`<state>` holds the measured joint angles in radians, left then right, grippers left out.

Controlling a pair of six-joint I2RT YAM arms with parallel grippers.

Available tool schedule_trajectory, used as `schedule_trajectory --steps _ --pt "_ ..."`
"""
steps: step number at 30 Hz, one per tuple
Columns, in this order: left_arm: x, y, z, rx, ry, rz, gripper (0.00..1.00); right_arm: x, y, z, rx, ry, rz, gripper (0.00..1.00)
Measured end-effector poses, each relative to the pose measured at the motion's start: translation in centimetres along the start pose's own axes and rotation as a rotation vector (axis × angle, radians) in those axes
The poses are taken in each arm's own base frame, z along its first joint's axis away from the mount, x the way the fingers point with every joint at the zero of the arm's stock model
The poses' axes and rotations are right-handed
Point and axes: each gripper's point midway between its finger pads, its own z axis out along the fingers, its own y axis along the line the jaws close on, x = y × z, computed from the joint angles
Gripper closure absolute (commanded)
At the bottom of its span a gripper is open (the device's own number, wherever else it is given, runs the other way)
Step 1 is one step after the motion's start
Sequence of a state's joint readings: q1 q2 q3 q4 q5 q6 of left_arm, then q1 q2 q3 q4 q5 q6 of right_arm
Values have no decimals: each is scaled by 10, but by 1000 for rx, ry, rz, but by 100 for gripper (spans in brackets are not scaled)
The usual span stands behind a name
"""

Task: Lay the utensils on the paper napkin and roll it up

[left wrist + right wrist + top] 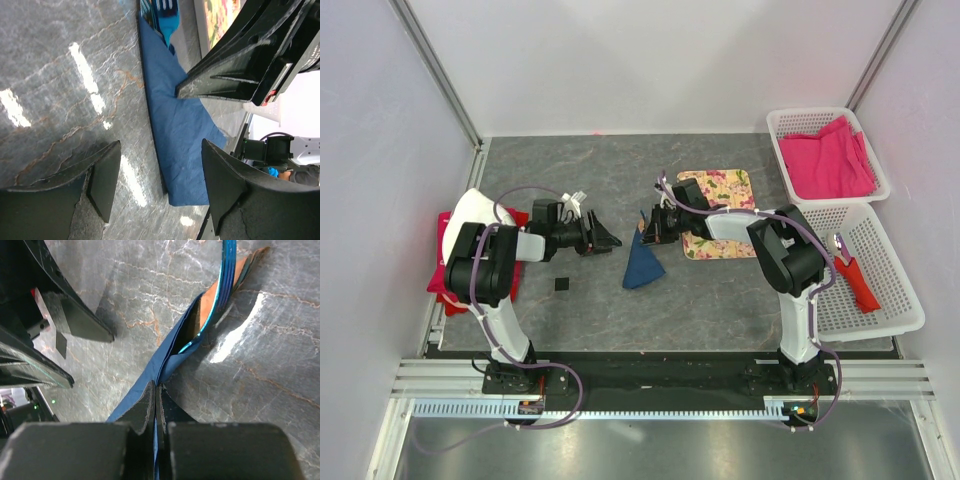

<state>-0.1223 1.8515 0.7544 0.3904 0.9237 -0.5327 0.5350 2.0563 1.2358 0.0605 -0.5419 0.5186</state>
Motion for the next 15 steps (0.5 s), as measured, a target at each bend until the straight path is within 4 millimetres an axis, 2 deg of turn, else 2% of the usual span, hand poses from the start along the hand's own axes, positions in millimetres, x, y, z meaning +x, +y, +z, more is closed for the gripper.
schedule_trajectory --steps 9,15 --pt "-6 -5 -2 38 -21 31 27 -8 12 -4 -32 21 -56 100" --pt "-10 -7 -10 57 -29 31 27 -7 16 -5 -53 39 -76 100"
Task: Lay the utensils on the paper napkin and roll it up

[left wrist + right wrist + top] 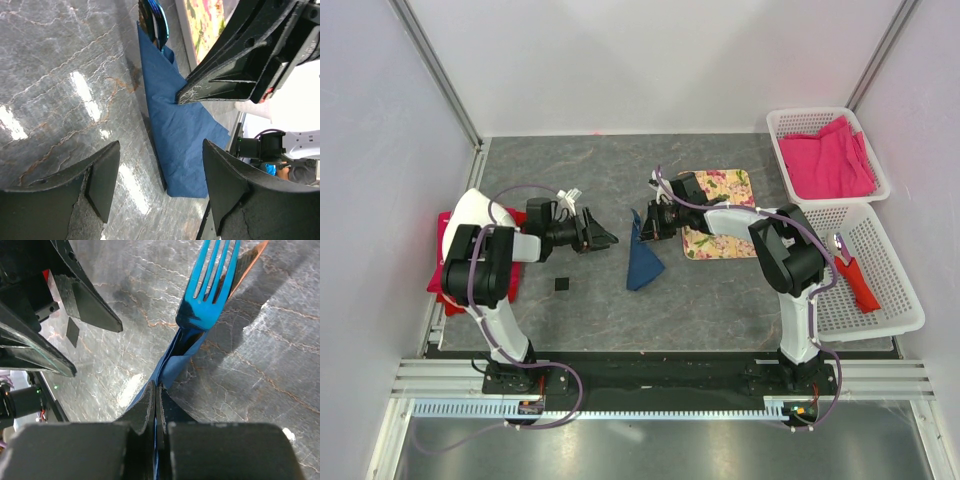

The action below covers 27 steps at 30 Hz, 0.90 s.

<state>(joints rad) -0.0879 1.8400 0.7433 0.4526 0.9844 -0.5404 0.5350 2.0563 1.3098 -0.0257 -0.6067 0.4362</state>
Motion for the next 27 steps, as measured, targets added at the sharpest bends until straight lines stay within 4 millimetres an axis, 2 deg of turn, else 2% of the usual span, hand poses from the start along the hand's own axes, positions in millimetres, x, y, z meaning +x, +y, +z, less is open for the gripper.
schedule_trajectory --steps 6,12,18,22,27 --pt "-2 -15 -8 51 -6 49 27 -3 10 -5 -27 8 -13 100" --pt "-9 -43 -29 119 -40 149 27 -24 42 -25 -94 -28 -54 100" --pt "-25 -76 -57 187 -100 317 27 -42 74 -44 -167 -66 -92 100" --pt "-35 -94 -70 215 -143 438 28 -49 88 -51 -204 -70 -91 100" --pt "-33 -106 -75 260 -163 547 28 -52 100 -57 -238 -63 -77 100"
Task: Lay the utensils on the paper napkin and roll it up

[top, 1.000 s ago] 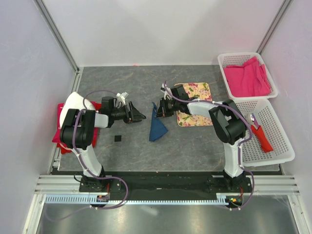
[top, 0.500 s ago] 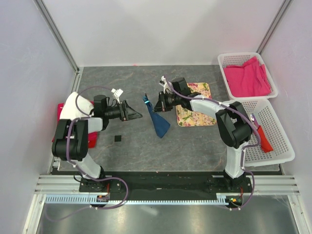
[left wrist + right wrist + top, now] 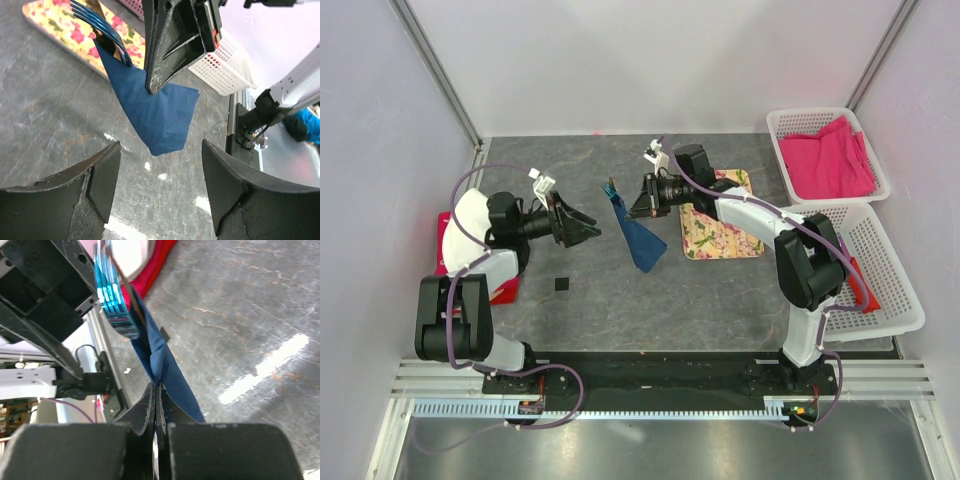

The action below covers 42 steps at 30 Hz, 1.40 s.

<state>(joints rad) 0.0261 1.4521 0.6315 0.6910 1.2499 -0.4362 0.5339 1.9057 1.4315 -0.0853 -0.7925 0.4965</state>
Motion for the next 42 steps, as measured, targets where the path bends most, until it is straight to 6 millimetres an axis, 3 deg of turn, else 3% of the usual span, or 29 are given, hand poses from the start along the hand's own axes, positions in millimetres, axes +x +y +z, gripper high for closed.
schedule_trajectory --steps 15,28,37,42 --pt "-26 -31 6 71 -89 91 26 -29 75 -28 -132 -49 -17 100" --pt "-47 -84 15 183 -135 170 23 -24 126 -35 -226 -32 -29 100" --pt "-50 -107 18 226 -136 172 23 -23 162 -50 -288 -45 -89 100" --pt "-50 -120 19 255 -131 174 25 -19 171 -49 -305 -34 -97 100"
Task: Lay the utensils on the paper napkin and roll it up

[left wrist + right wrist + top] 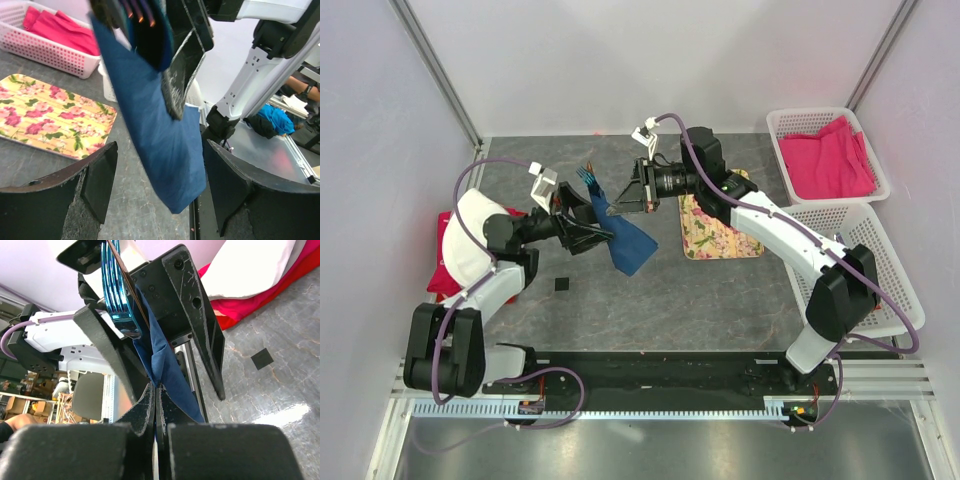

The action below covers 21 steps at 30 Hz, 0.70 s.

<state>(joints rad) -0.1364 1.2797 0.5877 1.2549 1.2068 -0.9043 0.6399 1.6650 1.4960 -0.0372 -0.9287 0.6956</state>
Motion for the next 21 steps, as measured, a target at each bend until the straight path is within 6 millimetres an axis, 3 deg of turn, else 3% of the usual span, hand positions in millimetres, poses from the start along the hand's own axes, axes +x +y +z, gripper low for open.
schedule_trajectory --steps 5,15,18,21 --pt "-2 -8 4 21 1 1 34 2 3 2 -7 7 1 100" --pt "-5 -11 4 25 -2 -21 62 3 6 2 -23 13 4 100" --pt "-7 -12 5 27 -3 -23 61 2 9 2 -33 13 -1 100" --pt "-8 -13 5 29 -4 -27 48 2 11 2 -42 13 -1 100"
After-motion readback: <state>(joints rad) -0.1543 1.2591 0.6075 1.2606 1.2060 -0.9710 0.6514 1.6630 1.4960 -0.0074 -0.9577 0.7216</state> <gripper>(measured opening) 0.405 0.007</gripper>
